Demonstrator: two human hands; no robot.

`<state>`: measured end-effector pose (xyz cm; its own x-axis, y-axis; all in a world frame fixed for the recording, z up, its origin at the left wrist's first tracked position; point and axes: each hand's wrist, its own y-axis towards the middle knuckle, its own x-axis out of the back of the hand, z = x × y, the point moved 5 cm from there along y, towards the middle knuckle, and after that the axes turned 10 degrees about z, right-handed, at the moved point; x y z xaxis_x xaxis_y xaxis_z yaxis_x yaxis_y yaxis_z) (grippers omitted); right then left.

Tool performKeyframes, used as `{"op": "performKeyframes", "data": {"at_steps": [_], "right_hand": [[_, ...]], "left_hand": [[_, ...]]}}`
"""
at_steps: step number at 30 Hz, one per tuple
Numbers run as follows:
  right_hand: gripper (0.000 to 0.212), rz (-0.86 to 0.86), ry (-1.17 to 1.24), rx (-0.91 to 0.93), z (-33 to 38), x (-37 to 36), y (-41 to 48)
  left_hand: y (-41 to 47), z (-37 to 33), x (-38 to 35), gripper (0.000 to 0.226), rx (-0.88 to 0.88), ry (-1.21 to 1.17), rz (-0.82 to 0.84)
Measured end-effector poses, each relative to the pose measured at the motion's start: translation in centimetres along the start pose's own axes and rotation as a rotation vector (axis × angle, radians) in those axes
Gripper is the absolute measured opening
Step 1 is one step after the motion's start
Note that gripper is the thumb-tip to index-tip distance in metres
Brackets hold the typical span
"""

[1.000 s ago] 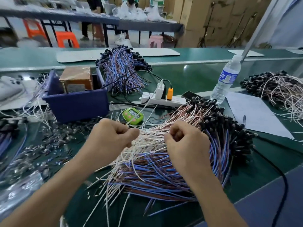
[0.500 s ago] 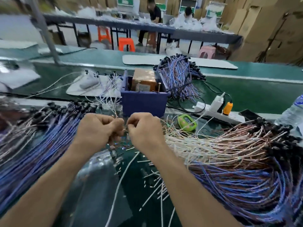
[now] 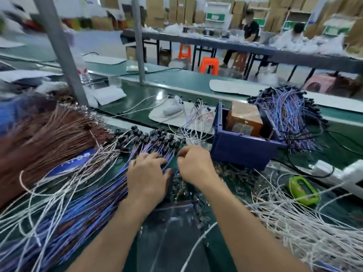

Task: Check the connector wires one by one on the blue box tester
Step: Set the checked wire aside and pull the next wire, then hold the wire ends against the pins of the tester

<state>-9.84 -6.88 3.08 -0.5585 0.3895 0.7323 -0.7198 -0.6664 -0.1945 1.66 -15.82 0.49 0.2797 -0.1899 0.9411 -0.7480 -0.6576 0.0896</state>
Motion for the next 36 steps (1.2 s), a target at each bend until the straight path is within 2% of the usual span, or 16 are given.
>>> {"op": "performKeyframes", "data": {"at_steps": [4, 7, 12, 17, 19, 21, 24, 26, 28, 30, 32, 34, 36], "right_hand": [[0.018, -0.02, -0.018, -0.081, -0.4, -0.3, 1.9], [0.023, -0.045, 0.005, -0.124, -0.8, -0.3, 3.2], [0.038, -0.032, 0.187, -0.178, -0.5, -0.9, 5.0], [0.023, -0.098, 0.244, -0.151, -0.6, -1.0, 4.9], [0.02, -0.12, 0.371, -0.058, -0.4, -0.3, 4.0], [0.021, -0.137, 0.488, 0.061, 0.1, 0.9, 2.7], [0.019, -0.156, 0.695, 0.201, 1.1, 3.3, 0.0], [0.014, -0.126, 1.067, 0.257, 1.2, 4.8, -2.1], [0.01, -0.114, 1.413, 0.29, 0.9, 6.4, -4.2], [0.016, -0.171, 1.564, 0.325, -0.1, 8.1, -6.0], [0.02, -0.215, 1.655, 0.338, -1.3, 8.9, -6.9], [0.035, -0.196, 1.724, 0.258, -2.4, 8.5, -7.2], [0.047, -0.139, 1.723, 0.177, -3.5, 7.8, -7.5]], "left_hand": [[0.4, 0.0, 0.1, 0.015, -0.005, -0.031, -0.071], [0.4, 0.1, 0.0, 0.01, 0.012, -0.062, -0.102], [0.4, 0.5, 0.4, 0.007, 0.057, -0.238, -0.168], [0.5, 0.1, 1.1, 0.005, 0.002, -0.373, -0.189], [0.3, 0.0, 1.1, 0.01, -0.029, -0.467, -0.155], [0.2, 0.0, 0.8, 0.025, -0.047, -0.573, -0.076], [0.4, -0.6, 0.2, 0.019, -0.082, -0.803, 0.057], [0.5, -1.0, -0.2, 0.028, -0.085, -1.077, 0.198], [0.3, -1.2, -0.4, 0.023, -0.097, -1.279, 0.378], [0.0, -1.1, 0.1, 0.014, -0.133, -1.286, 0.47], [-0.1, -1.0, 0.4, 0.014, -0.14, -1.238, 0.451], [-0.4, -1.7, 0.8, 0.017, -0.159, -1.195, 0.423], [-1.1, -3.0, 1.1, 0.018, -0.221, -1.056, 0.403]]}}
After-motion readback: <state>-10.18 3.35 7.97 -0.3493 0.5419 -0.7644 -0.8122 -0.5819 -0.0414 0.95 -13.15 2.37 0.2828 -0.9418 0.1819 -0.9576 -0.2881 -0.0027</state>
